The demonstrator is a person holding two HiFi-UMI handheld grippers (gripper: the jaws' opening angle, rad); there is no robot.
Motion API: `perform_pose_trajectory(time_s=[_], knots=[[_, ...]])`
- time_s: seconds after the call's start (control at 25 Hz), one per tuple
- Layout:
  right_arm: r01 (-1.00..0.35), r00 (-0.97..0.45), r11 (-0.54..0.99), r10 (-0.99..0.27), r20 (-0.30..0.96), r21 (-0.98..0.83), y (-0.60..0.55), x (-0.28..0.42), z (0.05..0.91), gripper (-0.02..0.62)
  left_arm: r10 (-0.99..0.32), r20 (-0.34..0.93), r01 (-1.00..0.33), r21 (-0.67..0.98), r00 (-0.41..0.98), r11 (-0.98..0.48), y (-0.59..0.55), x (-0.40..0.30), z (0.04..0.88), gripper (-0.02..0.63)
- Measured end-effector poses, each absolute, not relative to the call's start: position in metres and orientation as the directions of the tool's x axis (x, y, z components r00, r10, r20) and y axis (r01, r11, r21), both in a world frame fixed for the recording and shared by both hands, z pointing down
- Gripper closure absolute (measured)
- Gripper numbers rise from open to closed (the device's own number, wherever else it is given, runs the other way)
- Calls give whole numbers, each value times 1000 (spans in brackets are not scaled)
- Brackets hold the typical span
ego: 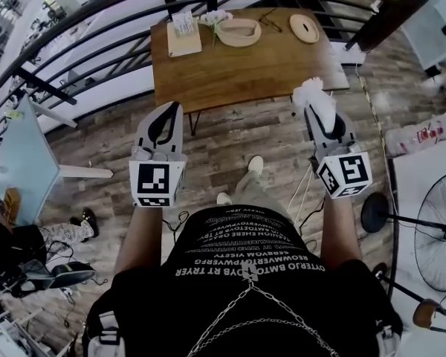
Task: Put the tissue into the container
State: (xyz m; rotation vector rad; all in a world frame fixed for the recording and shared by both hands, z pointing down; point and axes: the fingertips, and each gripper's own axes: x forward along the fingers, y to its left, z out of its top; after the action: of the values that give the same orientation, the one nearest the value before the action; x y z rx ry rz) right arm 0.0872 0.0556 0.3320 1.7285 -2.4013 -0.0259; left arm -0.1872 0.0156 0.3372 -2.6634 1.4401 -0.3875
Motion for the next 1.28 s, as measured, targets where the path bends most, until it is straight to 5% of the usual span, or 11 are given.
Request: perform_pose_trajectory(time_s=[1.28], knots=[[-935, -332, 348, -926, 182, 67, -31, 143, 357, 480, -820, 234, -806, -178, 523, -565, -71, -111, 358, 581]])
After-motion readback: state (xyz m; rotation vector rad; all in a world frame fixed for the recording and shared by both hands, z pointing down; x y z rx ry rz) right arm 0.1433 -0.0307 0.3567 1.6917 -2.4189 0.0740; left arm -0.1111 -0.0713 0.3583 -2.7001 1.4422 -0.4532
